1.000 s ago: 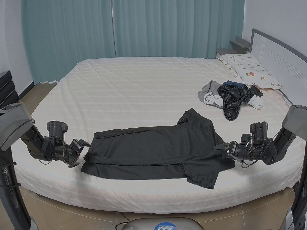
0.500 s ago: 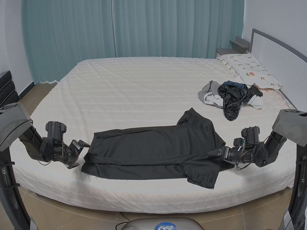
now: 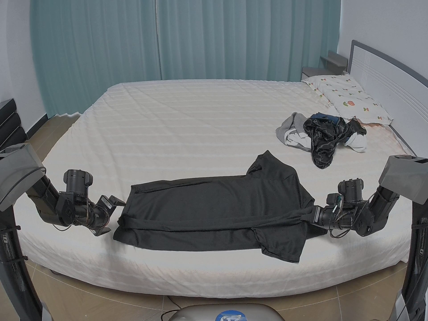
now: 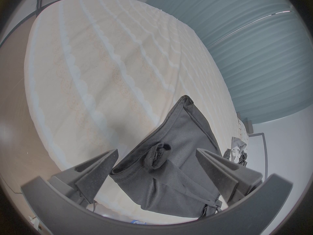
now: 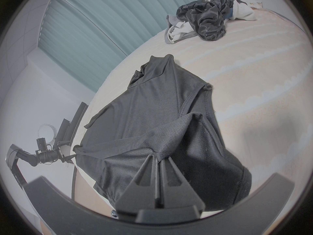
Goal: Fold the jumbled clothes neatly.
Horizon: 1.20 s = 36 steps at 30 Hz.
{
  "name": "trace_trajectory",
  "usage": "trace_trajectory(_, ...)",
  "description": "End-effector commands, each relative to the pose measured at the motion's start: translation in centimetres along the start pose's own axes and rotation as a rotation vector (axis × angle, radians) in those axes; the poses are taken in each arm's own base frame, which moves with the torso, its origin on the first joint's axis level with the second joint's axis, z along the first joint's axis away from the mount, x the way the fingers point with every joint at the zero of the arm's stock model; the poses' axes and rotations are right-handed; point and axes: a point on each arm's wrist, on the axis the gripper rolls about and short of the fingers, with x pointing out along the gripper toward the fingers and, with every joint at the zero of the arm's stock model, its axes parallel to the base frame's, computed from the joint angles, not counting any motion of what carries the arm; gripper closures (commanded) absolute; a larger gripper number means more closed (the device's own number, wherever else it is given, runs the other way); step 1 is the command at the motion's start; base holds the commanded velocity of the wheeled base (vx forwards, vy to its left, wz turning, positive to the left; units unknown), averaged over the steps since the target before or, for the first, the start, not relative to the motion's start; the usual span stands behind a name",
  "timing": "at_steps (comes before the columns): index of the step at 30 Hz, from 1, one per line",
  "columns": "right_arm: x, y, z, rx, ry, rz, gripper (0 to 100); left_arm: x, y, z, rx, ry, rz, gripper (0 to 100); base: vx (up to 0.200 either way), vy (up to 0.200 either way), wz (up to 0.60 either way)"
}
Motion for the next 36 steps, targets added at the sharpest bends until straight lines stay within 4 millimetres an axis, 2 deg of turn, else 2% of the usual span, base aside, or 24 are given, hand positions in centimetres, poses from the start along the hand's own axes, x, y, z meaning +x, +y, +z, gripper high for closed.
trace_trajectory(1,-0.7,0.6,0.7,-0.008,-0.028,0.014,100,0.0,0.1,-0.2,0.004,0.004,0.002,0,0.0,0.0,0.0)
trace_trajectory(15,0.5,1.2,2.2,0.01,-0.028,0.026,100,0.0,0.3,-0.5,0.006,0.014,0.013,0,0.0,0.0,0.0)
trace_trajectory(16,0.7,1.3,2.4,0.012,-0.025,0.027,0,0.0,0.2,-0.5,0.006,0.013,0.011,0,0.0,0.0,0.0)
trace_trajectory(21,1.5,1.2,2.5,0.006,-0.031,0.036,0,0.0,0.3,-0.6,0.005,0.015,0.014,0,0.0,0.0,0.0)
trace_trajectory(28,0.7,0.3,1.7,0.016,0.011,0.073,0,0.0,0.3,-0.6,0.005,0.015,0.014,0,0.0,0.0,0.0)
trace_trajectory(36,0.8,-0.3,0.7,0.014,0.041,0.073,0,0.0,0.3,-0.6,0.005,0.015,0.014,0,0.0,0.0,0.0)
